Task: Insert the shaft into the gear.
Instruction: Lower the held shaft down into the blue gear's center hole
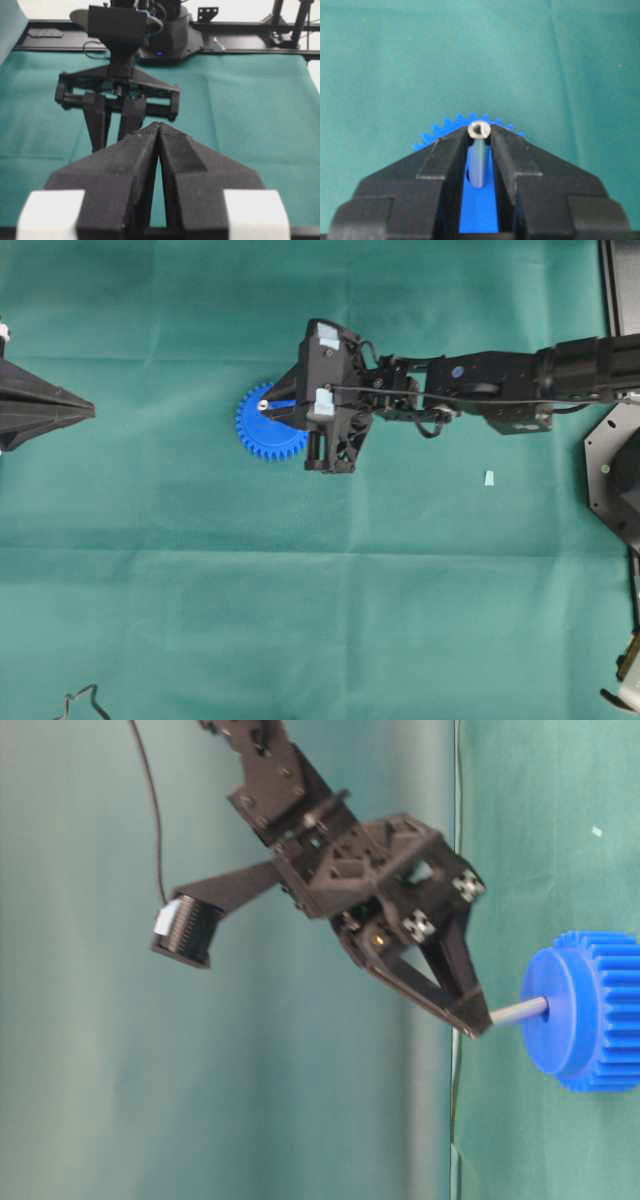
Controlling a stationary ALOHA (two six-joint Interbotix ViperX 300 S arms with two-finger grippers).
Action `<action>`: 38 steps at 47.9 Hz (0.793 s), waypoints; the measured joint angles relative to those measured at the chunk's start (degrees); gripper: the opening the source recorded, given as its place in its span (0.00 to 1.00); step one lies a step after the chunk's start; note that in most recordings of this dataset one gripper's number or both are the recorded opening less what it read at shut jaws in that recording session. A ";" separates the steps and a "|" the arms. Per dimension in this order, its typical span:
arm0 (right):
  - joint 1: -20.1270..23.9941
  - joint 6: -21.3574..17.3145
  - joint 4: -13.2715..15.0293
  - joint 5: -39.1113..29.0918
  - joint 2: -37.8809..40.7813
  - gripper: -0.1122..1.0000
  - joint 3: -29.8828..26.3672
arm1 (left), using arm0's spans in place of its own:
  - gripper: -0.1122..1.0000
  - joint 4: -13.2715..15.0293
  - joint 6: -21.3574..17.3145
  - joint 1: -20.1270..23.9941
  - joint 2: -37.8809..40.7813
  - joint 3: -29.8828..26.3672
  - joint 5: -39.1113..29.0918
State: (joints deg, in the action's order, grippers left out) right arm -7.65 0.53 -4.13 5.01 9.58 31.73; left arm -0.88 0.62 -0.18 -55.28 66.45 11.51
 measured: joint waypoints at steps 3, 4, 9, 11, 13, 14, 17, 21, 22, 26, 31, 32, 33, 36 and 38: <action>-0.09 0.00 0.00 0.09 0.70 0.26 0.09 | 0.10 0.00 0.00 -0.09 0.00 0.00 0.00; -0.18 0.00 0.00 0.09 0.97 0.26 0.18 | 0.10 -0.09 0.00 -0.09 0.00 0.00 0.00; -0.26 0.00 0.00 0.35 1.23 0.26 0.18 | 0.10 0.00 0.00 -0.26 0.00 0.00 0.00; -0.09 0.09 0.00 0.44 1.23 0.26 0.18 | 0.10 0.00 0.00 -0.26 0.00 0.00 0.00; -0.09 0.00 0.00 0.44 1.23 0.26 0.18 | 0.10 -0.09 0.00 -0.35 0.00 0.00 0.00; -0.09 0.09 0.00 0.44 1.23 0.26 0.18 | 0.10 0.00 0.00 -0.44 0.00 0.00 0.00; -0.09 0.00 0.00 0.44 1.23 0.26 0.18 | 0.10 -0.09 0.00 -0.44 0.00 0.00 0.00; -0.18 0.00 0.09 0.44 1.32 0.26 0.18 | 0.10 0.00 0.00 -0.44 0.00 0.00 0.00; -0.09 0.00 0.00 0.53 1.23 0.26 0.18 | 0.10 0.00 0.00 -0.44 0.00 0.00 0.00; -0.09 0.09 0.09 0.53 1.23 0.26 0.18 | 0.10 -0.09 0.00 -0.53 0.00 0.00 0.00; -0.18 0.00 0.00 0.53 1.23 0.26 0.18 | 0.10 0.00 0.00 -0.53 0.00 0.00 0.00; -0.09 0.00 0.09 0.53 1.23 0.26 0.18 | 0.10 0.00 0.00 -0.53 0.00 0.00 0.00; -0.09 0.00 0.00 0.53 1.32 0.26 0.18 | 0.10 0.00 0.00 -0.53 0.00 0.00 0.00; -0.18 0.00 0.00 0.53 1.23 0.26 0.18 | 0.10 -0.09 0.00 -0.53 0.00 0.00 0.00; -0.18 0.00 0.00 0.53 1.32 0.26 0.18 | 0.10 0.00 0.00 -0.53 0.00 0.00 0.00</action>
State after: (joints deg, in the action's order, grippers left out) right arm -7.82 0.53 -4.13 5.54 10.90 31.90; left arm -0.88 0.62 -0.70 -55.28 66.45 11.51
